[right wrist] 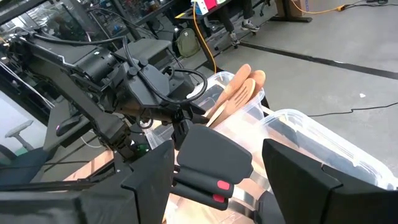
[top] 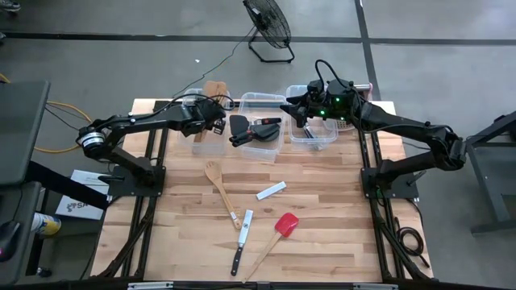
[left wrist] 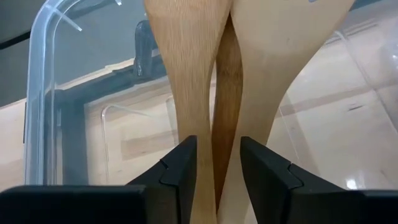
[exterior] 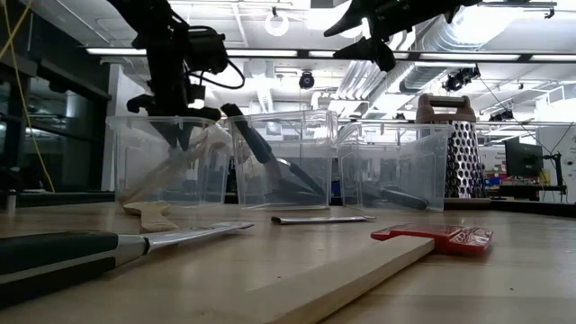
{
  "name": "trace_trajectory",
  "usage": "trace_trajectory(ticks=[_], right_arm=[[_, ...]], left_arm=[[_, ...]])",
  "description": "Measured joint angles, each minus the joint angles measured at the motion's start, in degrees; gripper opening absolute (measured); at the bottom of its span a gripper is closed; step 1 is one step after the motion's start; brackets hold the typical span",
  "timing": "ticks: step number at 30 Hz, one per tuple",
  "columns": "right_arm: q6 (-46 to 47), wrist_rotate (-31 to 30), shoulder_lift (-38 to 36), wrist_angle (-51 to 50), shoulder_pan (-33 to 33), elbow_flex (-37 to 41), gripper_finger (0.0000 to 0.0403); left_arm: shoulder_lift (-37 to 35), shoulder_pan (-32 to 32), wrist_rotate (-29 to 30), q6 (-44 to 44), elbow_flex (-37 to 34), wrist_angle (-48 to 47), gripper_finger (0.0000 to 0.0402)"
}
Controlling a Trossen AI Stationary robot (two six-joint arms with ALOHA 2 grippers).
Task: Pick & Place Kitchen Items
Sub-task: Put the wooden serving spoon into the left bin
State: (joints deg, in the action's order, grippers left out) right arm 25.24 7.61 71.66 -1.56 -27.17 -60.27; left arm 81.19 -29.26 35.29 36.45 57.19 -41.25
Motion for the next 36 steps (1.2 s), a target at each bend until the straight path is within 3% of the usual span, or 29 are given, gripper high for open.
trace_trajectory(ticks=[8,19,26,36], right_arm=[[0.0,0.2,0.0,0.0,0.0,0.0,0.0235],[-0.1,1.8,0.0,-0.3,0.0,0.0,0.0235],[-0.1,2.6,0.0,-1.2,0.0,0.0,0.0235],[-0.1,6.1,0.0,-1.4,-0.7,0.0,0.0235]], left_arm=[[0.0,0.0,0.0,-0.2,3.8,-5.5,0.0125],[0.0,0.0,0.3,1.4,10.3,-13.9,0.0213],[-1.0,0.4,-0.2,5.0,15.4,-20.0,0.0214],[-8.2,6.4,-0.2,18.0,16.2,-22.3,0.0213]])
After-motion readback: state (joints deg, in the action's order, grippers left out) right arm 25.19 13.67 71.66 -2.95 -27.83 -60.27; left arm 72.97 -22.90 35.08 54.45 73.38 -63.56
